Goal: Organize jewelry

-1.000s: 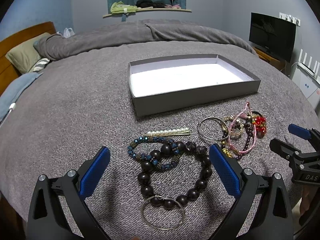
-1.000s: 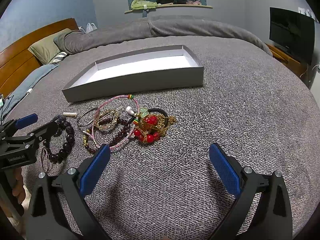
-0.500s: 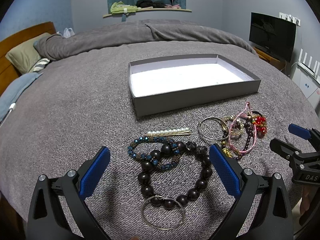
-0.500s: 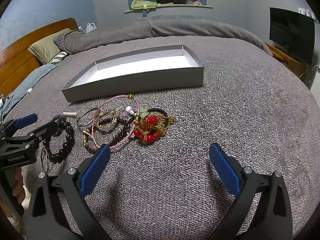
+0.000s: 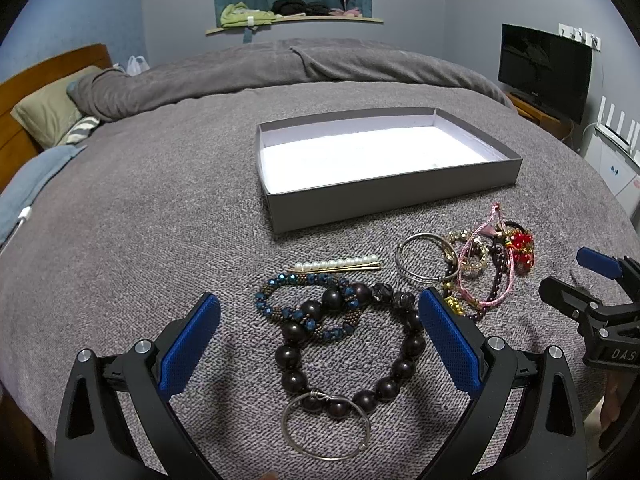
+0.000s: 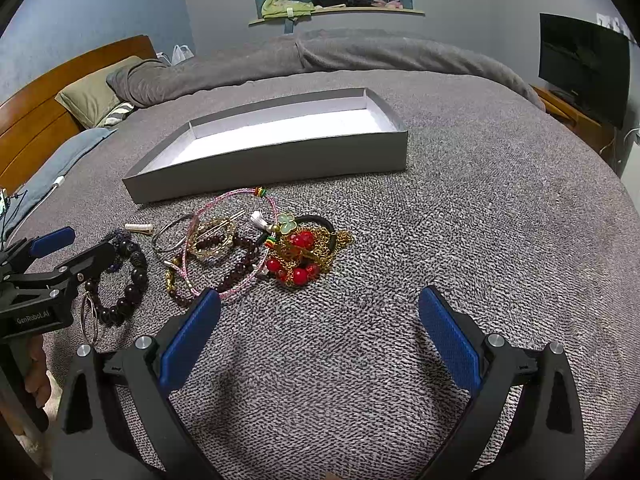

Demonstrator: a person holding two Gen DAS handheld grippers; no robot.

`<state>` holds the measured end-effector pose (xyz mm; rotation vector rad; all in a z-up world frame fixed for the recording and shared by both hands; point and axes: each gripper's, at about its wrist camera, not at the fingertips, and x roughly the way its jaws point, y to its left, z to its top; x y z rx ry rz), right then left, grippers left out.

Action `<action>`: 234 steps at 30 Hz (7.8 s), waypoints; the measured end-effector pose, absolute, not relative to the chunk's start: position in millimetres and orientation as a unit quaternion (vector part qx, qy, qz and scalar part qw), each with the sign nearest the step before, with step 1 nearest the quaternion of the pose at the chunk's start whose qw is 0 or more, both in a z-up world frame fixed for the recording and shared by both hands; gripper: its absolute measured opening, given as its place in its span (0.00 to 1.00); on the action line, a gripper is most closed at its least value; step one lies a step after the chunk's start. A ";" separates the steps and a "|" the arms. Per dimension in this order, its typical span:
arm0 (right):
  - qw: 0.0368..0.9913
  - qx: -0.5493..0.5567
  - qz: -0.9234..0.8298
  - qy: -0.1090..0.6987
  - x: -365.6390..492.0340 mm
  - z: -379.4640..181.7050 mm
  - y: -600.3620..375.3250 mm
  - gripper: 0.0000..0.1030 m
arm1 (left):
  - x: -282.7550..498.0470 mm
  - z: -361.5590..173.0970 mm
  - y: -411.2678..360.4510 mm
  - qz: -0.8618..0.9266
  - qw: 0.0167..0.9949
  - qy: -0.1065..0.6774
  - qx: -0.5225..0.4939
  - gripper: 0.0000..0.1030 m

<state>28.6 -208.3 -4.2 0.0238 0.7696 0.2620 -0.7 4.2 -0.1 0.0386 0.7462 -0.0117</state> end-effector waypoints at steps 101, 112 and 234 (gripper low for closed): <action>0.915 -0.032 0.196 0.350 81.7 5.9 -181.9 0.42 | -1.1 59.5 46.3 -0.117 0.954 0.275 -0.011 0.15; 0.918 -0.028 0.226 0.323 77.1 19.7 -172.5 0.04 | 2.0 58.2 54.5 -0.127 0.953 0.273 -0.029 0.15; 0.957 0.032 0.085 0.275 88.4 32.4 -231.1 0.95 | 60.4 32.8 67.8 0.008 0.960 0.281 0.001 0.93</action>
